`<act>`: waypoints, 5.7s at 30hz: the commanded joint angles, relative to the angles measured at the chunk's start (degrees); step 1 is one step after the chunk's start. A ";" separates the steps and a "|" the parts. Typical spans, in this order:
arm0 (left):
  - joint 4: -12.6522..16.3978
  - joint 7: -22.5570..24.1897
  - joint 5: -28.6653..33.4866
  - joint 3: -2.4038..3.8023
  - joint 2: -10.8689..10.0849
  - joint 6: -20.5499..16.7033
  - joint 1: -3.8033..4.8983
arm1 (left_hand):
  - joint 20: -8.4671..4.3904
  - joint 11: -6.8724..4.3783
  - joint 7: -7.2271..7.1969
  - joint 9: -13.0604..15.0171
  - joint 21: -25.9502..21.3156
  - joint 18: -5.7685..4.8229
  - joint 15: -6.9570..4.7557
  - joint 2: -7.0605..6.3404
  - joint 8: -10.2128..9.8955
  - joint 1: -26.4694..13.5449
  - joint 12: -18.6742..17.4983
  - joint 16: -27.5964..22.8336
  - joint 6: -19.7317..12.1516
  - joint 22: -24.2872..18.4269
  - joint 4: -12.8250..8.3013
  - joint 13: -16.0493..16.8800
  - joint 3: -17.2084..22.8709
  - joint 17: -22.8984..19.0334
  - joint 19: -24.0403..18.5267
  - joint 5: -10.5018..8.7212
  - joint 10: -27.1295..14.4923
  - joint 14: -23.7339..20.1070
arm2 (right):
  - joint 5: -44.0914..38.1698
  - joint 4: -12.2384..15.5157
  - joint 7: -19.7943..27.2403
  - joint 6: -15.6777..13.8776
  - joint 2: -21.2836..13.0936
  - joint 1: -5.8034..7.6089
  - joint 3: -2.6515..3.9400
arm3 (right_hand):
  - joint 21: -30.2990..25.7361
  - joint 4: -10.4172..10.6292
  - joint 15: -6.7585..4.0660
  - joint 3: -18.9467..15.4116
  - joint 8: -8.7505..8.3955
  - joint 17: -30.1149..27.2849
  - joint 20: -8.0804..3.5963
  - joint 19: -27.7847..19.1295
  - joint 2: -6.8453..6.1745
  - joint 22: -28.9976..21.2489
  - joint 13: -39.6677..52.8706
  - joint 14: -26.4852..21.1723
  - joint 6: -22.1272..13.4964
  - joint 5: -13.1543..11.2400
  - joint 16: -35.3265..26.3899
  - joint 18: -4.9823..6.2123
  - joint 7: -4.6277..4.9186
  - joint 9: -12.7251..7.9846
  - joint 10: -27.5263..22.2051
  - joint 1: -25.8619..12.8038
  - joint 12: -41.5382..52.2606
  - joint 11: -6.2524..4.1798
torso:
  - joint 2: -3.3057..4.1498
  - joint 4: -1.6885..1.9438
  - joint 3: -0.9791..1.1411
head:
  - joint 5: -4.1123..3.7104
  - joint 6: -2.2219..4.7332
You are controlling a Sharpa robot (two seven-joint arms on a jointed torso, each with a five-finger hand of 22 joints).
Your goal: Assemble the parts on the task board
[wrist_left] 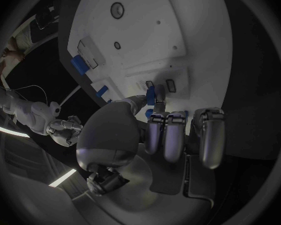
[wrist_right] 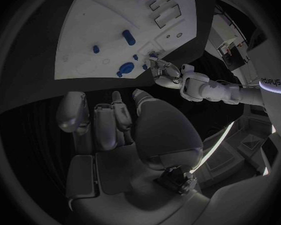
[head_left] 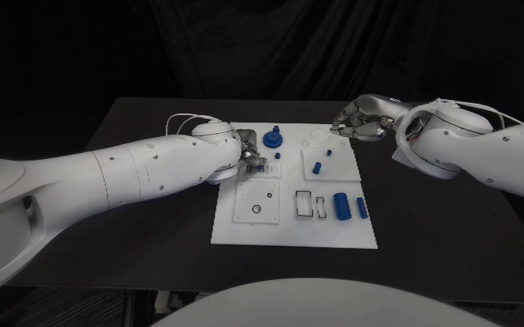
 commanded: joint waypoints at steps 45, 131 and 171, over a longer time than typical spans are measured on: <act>-0.12 0.51 0.06 0.04 0.65 0.06 -1.89 | 0.20 0.18 0.02 0.20 -0.49 -0.05 0.30 0.10 -0.91 -3.50 0.20 0.15 0.14 8.53 1.67 15.06 -0.81 15.08 0.51 -3.13 6.07 5.95 | -0.36 -0.12 -1.52 1.09 0.07 -0.24 0.03 | -0.41 -0.09 -0.09 0.43 -0.14 2.61 0.11 -0.47 -0.18 8.04 2.04 -0.53 0.43 0.31 -0.39 0.35 0.04 -0.07 -0.68 0.44 -0.42 0.03 | 0.01 -0.03 -0.02 | -0.03 -0.01; 0.47 3.54 0.06 0.04 -1.23 -3.51 -2.22 | -0.17 -0.47 -0.86 8.94 -1.82 0.18 -0.17 4.42 -0.72 -3.96 0.20 0.15 1.69 8.87 3.26 15.06 -15.82 15.08 0.26 -2.68 6.07 5.95 | -0.36 -0.21 -2.36 2.03 -0.04 -0.47 0.03 | -0.62 -0.03 -0.08 0.59 -0.12 2.52 0.13 -0.51 -0.28 8.01 1.91 -0.53 0.59 0.29 -0.49 0.37 0.10 -0.15 -0.62 0.30 -0.52 0.07 | 0.11 -0.12 0.08 | 0.70 -0.01; 2.41 4.26 0.06 0.04 -2.64 -11.71 -2.50 | -0.37 -0.68 -1.06 9.87 -1.78 0.12 -0.37 4.59 -0.92 -0.55 0.20 0.15 1.24 9.16 2.40 15.06 -14.05 15.08 0.43 -0.92 6.07 5.95 | -0.37 -0.81 -2.11 0.86 0.05 -0.60 0.03 | -0.70 -0.07 -0.07 0.71 -0.11 2.52 0.15 -0.50 -0.32 8.00 1.85 -0.49 0.70 0.26 -0.48 0.38 0.13 -0.20 -0.56 0.23 -0.55 0.09 | 0.03 -0.09 0.11 | 0.88 -0.01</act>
